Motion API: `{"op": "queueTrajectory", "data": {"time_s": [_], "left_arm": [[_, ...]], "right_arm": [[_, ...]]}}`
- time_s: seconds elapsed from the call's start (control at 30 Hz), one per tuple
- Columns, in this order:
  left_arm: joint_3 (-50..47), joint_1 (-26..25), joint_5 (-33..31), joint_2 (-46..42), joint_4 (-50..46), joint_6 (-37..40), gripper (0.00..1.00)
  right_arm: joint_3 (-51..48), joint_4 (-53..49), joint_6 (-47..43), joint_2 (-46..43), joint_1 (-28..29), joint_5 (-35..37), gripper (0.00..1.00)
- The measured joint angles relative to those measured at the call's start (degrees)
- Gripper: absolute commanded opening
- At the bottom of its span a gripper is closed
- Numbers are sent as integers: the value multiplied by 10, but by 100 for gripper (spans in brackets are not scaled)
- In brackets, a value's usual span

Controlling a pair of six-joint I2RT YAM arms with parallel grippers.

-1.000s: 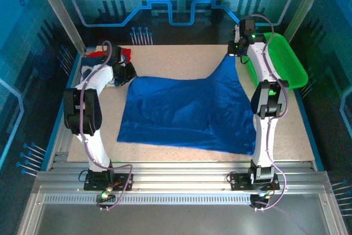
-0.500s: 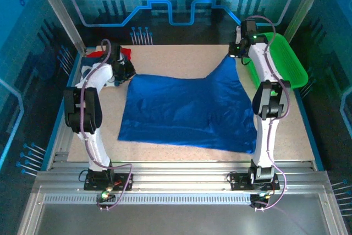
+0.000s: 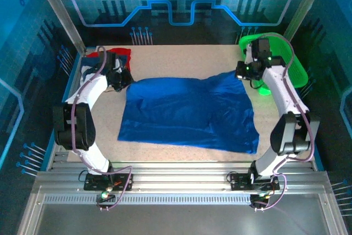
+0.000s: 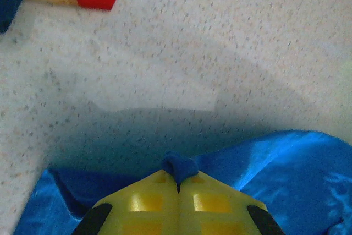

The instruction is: Fold and stack the t-shirts

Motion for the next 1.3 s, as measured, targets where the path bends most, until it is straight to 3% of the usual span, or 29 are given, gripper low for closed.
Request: {"op": "queueTrajectory", "data": {"time_s": [0.2,0.57,0.97,1.3], "left_arm": [[-53,0,2,-32,-3,9,0],[-108,32,-31,-64,-27,28,0],[-113,33,-53,-46,-35,46,0],[-183,33,-54,-46,-32,47,0]], "right_arm": [[-122,-7,22,-86,-12,-5,0],[-237,-36,52,-221,-39,-5,0],[-310,-52,83,-268,-45,-10,0],[-367,-69,101,-278,-45,-8,0]]}}
